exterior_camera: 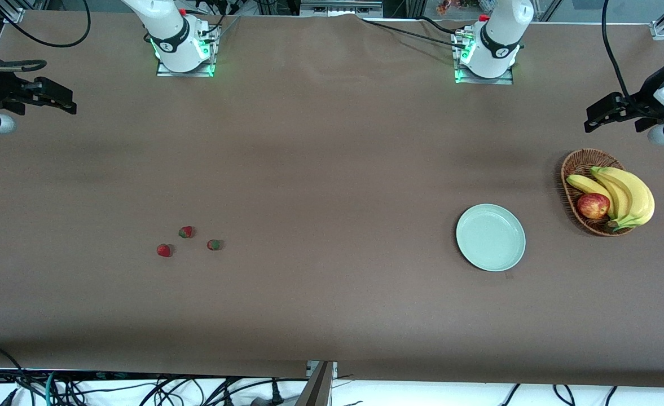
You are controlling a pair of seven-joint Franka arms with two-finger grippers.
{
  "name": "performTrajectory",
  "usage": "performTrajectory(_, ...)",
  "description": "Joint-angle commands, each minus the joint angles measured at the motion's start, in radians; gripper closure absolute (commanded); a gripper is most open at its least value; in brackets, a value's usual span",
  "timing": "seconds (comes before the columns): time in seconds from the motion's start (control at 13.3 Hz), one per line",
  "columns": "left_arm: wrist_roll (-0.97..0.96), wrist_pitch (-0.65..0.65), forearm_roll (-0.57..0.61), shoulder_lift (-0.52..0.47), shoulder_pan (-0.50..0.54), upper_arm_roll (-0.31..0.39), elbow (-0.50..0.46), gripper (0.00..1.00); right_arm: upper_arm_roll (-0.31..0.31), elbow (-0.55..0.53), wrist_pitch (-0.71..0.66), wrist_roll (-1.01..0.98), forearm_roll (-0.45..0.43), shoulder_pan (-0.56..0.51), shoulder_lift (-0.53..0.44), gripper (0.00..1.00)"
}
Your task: Collect all strawberries into plate
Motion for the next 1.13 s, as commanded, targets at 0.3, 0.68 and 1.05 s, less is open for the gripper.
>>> performTrajectory(0.3,0.003,-0.010,-0.019,0.005,-0.001,-0.005,0.014,0.00,0.003,0.018,-0.002,-0.006,0.016,-0.004,0.009,0.00)
performTrajectory(0.68,0.001,-0.012,-0.019,0.005,-0.001,-0.005,0.014,0.00,0.003,0.018,-0.004,-0.006,0.016,-0.004,0.009,0.00)
performTrajectory(1.05,0.003,-0.021,-0.014,0.003,0.001,-0.005,0.014,0.00,0.003,0.018,-0.002,-0.006,0.016,-0.004,0.009,0.00)
